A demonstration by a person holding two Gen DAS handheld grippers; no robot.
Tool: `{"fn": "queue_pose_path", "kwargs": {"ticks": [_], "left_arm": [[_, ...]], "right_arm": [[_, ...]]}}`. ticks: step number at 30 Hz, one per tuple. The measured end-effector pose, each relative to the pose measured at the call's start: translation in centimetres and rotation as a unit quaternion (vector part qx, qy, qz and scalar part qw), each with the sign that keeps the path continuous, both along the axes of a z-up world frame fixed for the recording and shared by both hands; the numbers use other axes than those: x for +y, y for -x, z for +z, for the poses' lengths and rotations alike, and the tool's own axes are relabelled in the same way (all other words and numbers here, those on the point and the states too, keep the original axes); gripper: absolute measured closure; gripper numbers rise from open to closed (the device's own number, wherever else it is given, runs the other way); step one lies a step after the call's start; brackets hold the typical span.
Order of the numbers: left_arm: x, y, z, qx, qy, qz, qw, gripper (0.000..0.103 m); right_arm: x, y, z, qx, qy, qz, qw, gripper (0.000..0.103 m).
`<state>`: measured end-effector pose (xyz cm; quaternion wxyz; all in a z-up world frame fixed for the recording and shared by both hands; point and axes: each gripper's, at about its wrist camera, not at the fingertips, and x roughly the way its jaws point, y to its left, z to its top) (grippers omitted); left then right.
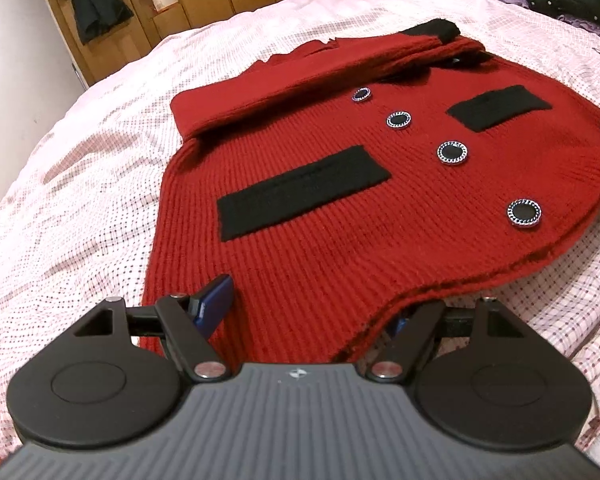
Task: Fold small clothes
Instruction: 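Grasp the cardigan hem with both grippers, then lift the hem with both grippers and fold it over toward the collar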
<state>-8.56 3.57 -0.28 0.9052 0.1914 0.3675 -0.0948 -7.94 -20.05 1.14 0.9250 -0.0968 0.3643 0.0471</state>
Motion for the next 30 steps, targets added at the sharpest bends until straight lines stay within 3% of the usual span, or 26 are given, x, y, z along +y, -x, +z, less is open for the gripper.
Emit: {"fn": "queue_pose_path", "kwargs": {"ticks": [5, 9, 11, 13, 14, 16, 19, 22, 30], "left_arm": [[0.3, 0.8, 0.0, -0.006, -0.012, 0.003, 0.9999, 0.023], [1.2, 0.9, 0.5, 0.002, 0.01, 0.018, 0.9998, 0.025], [1.6, 1.0, 0.7, 0.0, 0.012, 0.019, 0.9997, 0.026], [1.7, 0.9, 0.8, -0.004, 0.015, 0.02, 0.9997, 0.036], [1.8, 0.7, 0.8, -0.004, 0.02, 0.019, 0.9996, 0.041], [1.8, 0.5, 1.0, 0.0, 0.034, 0.015, 0.9993, 0.064], [1.6, 0.4, 1.7, -0.003, 0.054, 0.004, 0.9985, 0.083], [1.4, 0.4, 2.4, -0.018, 0.064, 0.0, 0.9978, 0.09], [1.9, -0.7, 5.4, -0.058, 0.107, 0.012, 0.9925, 0.093]], "right_arm": [[-0.7, 0.5, 0.4, -0.008, -0.017, -0.009, 1.0, 0.033], [-1.0, 0.5, 0.4, -0.011, -0.03, -0.013, 0.999, 0.036], [-1.0, 0.4, 0.4, -0.011, -0.036, -0.015, 0.999, 0.044], [-1.1, 0.3, 0.3, -0.013, -0.04, -0.018, 0.999, 0.052], [-1.2, 0.3, 0.3, -0.016, -0.043, -0.022, 0.999, 0.063], [-1.5, 0.2, 0.4, -0.019, -0.054, -0.031, 0.998, 0.077], [-2.1, 0.2, 0.6, -0.024, -0.074, -0.033, 0.996, 0.087], [-2.3, 0.3, 1.1, -0.04, -0.083, -0.034, 0.995, 0.091], [-2.5, -0.8, 3.6, -0.101, -0.097, -0.038, 0.989, 0.094]]}}
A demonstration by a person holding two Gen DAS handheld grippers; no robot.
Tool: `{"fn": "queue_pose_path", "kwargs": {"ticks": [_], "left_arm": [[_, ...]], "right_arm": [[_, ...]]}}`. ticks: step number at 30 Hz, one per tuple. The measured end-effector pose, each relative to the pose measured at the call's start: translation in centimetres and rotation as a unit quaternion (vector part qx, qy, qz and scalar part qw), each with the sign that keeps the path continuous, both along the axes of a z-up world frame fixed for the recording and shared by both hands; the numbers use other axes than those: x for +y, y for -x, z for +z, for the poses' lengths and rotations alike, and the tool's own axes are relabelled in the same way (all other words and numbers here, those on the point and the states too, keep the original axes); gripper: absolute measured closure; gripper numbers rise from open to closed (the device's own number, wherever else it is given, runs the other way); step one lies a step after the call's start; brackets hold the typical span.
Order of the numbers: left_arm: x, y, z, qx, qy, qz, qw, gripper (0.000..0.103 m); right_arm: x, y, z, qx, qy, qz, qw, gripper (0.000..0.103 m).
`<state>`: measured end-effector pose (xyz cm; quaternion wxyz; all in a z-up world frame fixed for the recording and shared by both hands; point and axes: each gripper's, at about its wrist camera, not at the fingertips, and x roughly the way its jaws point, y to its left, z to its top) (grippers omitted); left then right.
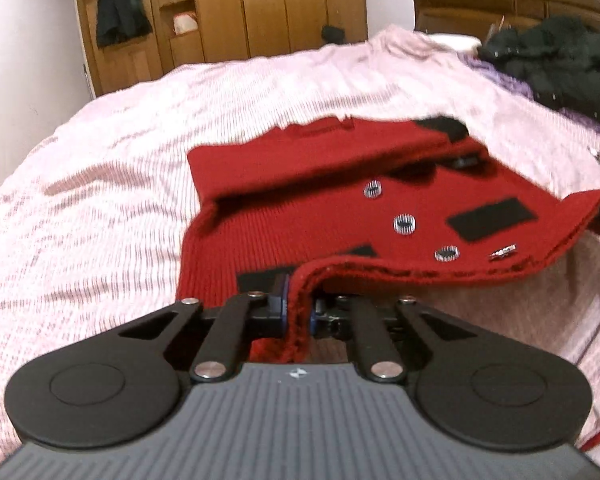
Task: Fold small clothes
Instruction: 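Lift the hem with both grippers and fold it over toward the collar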
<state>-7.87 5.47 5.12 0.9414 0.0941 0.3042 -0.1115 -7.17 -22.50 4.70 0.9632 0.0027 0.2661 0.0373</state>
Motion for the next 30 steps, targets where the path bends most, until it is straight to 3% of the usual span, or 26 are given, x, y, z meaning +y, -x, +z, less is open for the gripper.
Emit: {"fn": "queue_pose_path", "kwargs": {"ticks": [12, 24, 30], "left_arm": [[-0.4, -4.0, 2.9, -0.057, 0.018, 0.001, 0.9982, 0.095], [-1.3, -12.5, 4.2, -0.094, 0.014, 0.038, 0.9947, 0.095], [-1.3, -17.1, 5.1, -0.108, 0.007, 0.047, 0.993, 0.095]], "right_arm": [[0.0, -4.4, 2.5, -0.056, -0.012, -0.015, 0.998, 0.094], [0.1, -11.8, 4.5, -0.096, -0.017, -0.044, 0.994, 0.094], [0.6, -15.7, 5.2, -0.11, 0.003, -0.062, 0.992, 0.095]]}}
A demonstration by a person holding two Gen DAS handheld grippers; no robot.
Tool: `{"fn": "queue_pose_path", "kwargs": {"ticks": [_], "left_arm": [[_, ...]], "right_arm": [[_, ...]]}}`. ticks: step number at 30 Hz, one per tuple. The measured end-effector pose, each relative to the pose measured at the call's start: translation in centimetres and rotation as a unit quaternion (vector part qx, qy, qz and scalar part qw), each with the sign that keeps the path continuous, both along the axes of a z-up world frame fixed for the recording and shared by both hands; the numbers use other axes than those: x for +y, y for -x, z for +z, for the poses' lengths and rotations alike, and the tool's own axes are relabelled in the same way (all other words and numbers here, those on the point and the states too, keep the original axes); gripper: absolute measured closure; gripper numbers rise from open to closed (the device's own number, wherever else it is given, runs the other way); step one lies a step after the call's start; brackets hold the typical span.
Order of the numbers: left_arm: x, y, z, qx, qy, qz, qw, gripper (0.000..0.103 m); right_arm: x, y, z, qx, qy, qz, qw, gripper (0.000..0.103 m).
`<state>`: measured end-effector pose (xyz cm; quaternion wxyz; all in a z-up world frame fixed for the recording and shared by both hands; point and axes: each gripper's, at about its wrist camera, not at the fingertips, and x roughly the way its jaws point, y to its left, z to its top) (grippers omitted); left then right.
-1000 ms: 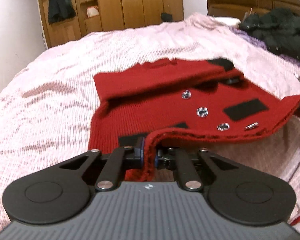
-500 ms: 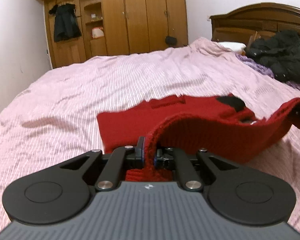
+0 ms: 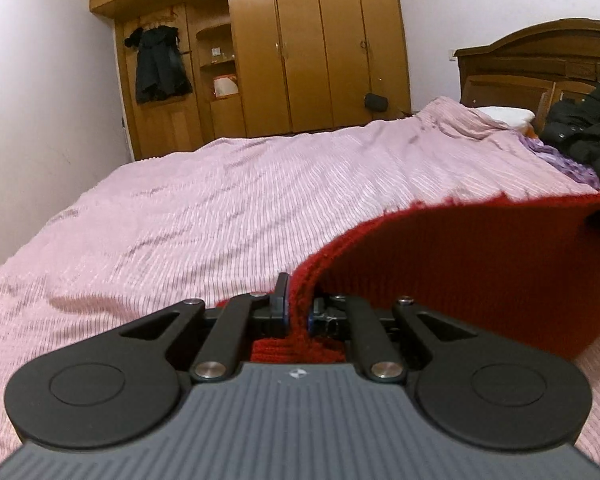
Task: Fold small clothes
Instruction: 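Lift the hem with both grippers and fold it over toward the collar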
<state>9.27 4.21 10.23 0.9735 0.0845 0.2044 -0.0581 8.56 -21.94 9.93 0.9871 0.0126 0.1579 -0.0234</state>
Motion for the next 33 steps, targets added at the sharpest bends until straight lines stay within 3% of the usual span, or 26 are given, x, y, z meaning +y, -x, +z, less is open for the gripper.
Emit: {"fn": "queue_pose_path", "kwargs": {"ticks": [11, 19, 24, 29, 30, 32, 33], "left_arm": [[-1.0, -9.2, -1.4, 0.023, -0.028, 0.012, 0.9993, 0.095], [-0.7, -17.2, -6.6, 0.1, -0.017, 0.023, 0.9946, 0.095], [-0.4, -18.9, -9.6, 0.115, -0.017, 0.022, 0.9929, 0.095], [-0.1, -18.1, -10.4, 0.109, -0.028, 0.014, 0.9935, 0.094], [0.0, -18.1, -10.3, 0.109, -0.025, 0.013, 0.9936, 0.093], [0.1, -17.5, -9.8, 0.108, -0.026, 0.015, 0.9937, 0.081], [0.1, -17.2, -9.6, 0.107, -0.028, 0.017, 0.9937, 0.07]], "right_arm": [[1.2, -7.9, -2.0, 0.022, 0.047, -0.033, 0.998, 0.095], [2.1, -12.5, -6.5, 0.091, 0.054, -0.047, 0.993, 0.094], [2.1, -13.6, -9.3, 0.116, 0.058, -0.046, 0.99, 0.094], [2.8, -13.8, -9.6, 0.114, 0.084, -0.039, 0.989, 0.092], [2.7, -13.7, -9.4, 0.114, 0.081, -0.038, 0.989, 0.092], [2.3, -13.5, -9.1, 0.114, 0.069, -0.033, 0.991, 0.091], [1.9, -13.4, -8.9, 0.113, 0.058, -0.032, 0.991, 0.09]]}}
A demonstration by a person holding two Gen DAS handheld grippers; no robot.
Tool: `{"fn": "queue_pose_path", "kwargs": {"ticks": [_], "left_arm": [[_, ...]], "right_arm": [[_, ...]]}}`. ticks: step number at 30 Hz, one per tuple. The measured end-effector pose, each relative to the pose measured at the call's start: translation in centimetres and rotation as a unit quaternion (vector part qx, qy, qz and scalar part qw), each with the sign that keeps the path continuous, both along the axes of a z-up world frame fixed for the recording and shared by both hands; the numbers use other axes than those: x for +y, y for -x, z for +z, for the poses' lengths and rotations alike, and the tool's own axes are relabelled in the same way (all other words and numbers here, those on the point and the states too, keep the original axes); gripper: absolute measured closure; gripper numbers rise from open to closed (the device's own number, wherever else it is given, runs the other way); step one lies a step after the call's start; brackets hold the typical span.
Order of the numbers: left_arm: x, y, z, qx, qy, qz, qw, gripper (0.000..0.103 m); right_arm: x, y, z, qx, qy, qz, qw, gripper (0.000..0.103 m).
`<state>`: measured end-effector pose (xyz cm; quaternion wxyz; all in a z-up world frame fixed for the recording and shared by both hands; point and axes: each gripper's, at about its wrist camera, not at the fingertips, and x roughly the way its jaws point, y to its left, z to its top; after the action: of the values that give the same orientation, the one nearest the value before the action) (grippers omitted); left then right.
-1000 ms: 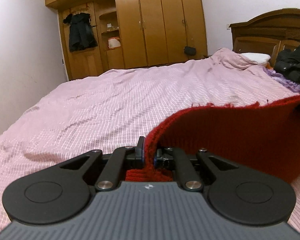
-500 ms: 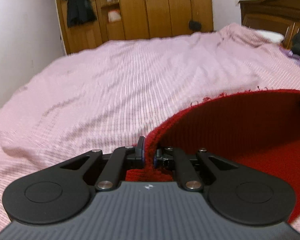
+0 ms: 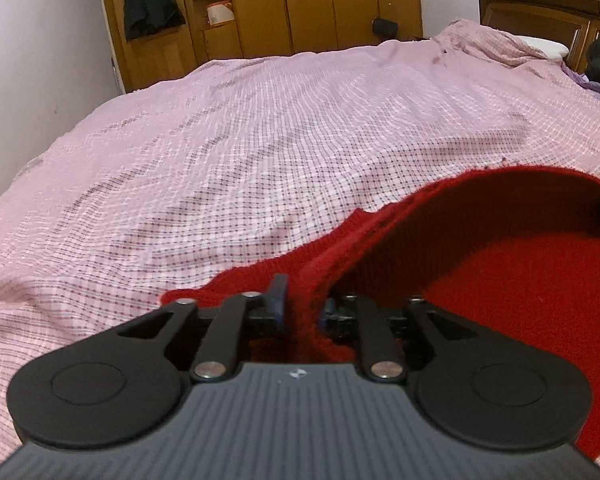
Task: Fold small clothes
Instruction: 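Lift the hem with both grippers and fold it over toward the collar, then open both grippers to lay the folded hem down and withdraw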
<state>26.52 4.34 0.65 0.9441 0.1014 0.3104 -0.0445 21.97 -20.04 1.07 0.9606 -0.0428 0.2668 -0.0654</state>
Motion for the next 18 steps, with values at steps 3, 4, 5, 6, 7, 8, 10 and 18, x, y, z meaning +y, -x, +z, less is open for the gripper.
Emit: {"fn": "queue_pose_path", "kwargs": {"ticks": [3, 4, 5, 6, 7, 8, 10, 18], "left_arm": [[0.6, 0.7, 1.1, -0.007, -0.003, 0.012, 0.9999, 0.044], [0.8, 0.9, 1.5, -0.009, -0.002, 0.014, 0.9999, 0.039], [1.1, 1.2, 2.0, -0.011, 0.0, 0.016, 0.9998, 0.037], [1.3, 1.4, 2.4, -0.012, 0.0, 0.017, 0.9998, 0.034], [1.4, 1.7, 2.8, -0.014, 0.0, 0.017, 0.9998, 0.032], [1.5, 2.0, 3.3, -0.016, -0.002, 0.014, 0.9998, 0.031], [1.5, 2.7, 4.1, -0.024, -0.013, 0.008, 0.9996, 0.028], [0.7, 4.8, 7.0, -0.046, -0.035, -0.005, 0.9983, 0.028]], "right_arm": [[-1.2, 0.5, 0.9, -0.008, -0.041, 0.006, 0.999, 0.078], [-1.5, 0.7, 1.2, -0.011, -0.051, 0.005, 0.999, 0.074], [-1.7, 0.9, 1.5, -0.014, -0.055, 0.005, 0.998, 0.07], [-1.9, 1.1, 1.8, -0.017, -0.058, 0.006, 0.998, 0.068], [-2.0, 1.4, 2.1, -0.021, -0.06, 0.007, 0.998, 0.064], [-2.2, 1.6, 2.4, -0.026, -0.061, 0.007, 0.998, 0.061], [-2.6, 2.3, 3.0, -0.041, -0.061, -0.001, 0.997, 0.057], [-4.3, 4.5, 4.6, -0.065, -0.083, -0.009, 0.994, 0.044]]}}
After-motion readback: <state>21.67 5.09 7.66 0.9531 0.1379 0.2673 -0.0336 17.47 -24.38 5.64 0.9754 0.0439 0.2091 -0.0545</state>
